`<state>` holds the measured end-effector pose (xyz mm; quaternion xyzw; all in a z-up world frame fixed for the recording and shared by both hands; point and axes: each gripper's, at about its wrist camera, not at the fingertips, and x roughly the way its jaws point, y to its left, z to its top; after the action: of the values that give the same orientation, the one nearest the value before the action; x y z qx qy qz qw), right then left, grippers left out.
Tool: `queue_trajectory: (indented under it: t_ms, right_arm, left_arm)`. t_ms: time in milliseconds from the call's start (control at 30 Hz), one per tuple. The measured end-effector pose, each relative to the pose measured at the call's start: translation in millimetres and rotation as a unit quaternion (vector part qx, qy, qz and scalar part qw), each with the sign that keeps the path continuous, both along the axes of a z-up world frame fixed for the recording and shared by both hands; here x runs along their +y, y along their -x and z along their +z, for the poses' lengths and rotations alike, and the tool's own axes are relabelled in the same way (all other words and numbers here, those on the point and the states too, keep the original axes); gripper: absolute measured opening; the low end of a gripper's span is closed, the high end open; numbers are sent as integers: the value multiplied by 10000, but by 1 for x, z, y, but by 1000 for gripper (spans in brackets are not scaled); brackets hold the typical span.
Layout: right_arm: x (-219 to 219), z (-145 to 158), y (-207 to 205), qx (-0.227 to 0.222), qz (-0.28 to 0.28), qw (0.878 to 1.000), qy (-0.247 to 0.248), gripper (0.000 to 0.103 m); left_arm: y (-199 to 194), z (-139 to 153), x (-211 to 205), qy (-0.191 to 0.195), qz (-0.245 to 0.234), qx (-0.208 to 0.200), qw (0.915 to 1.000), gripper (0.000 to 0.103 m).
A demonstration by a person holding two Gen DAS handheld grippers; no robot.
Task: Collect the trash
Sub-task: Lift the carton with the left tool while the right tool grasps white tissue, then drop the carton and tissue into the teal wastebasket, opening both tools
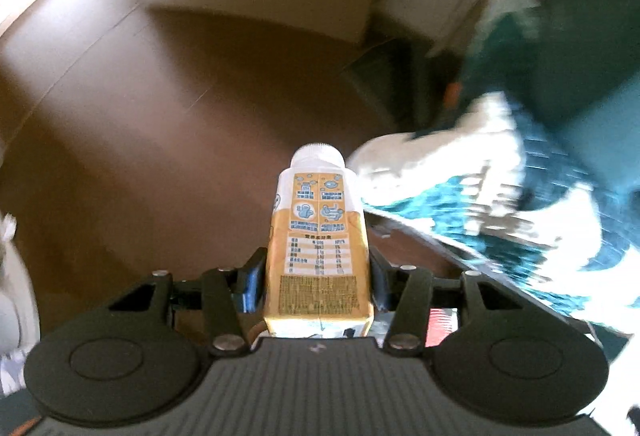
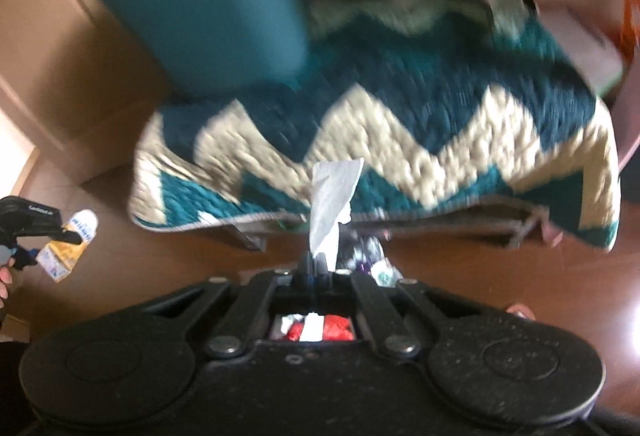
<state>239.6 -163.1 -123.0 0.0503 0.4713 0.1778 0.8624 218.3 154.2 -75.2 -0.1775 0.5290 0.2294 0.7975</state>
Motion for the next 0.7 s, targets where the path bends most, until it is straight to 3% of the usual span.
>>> queue_trajectory:
  t_ms: [233, 433, 700]
  right_arm:
    - [18, 91, 12, -1145, 624, 9911, 285, 0]
    - [35, 167, 3, -2101, 779, 9739, 373, 0]
    - [58, 247, -39, -2904, 606, 9548, 198, 0]
  left_arm:
    - [-5, 83, -56, -227, -1044, -888, 9903, 50]
    - [-27, 142, -97, -518, -1744, -1513, 9716, 50]
    - [-65, 230, -139, -693, -2290, -2341, 9423, 50]
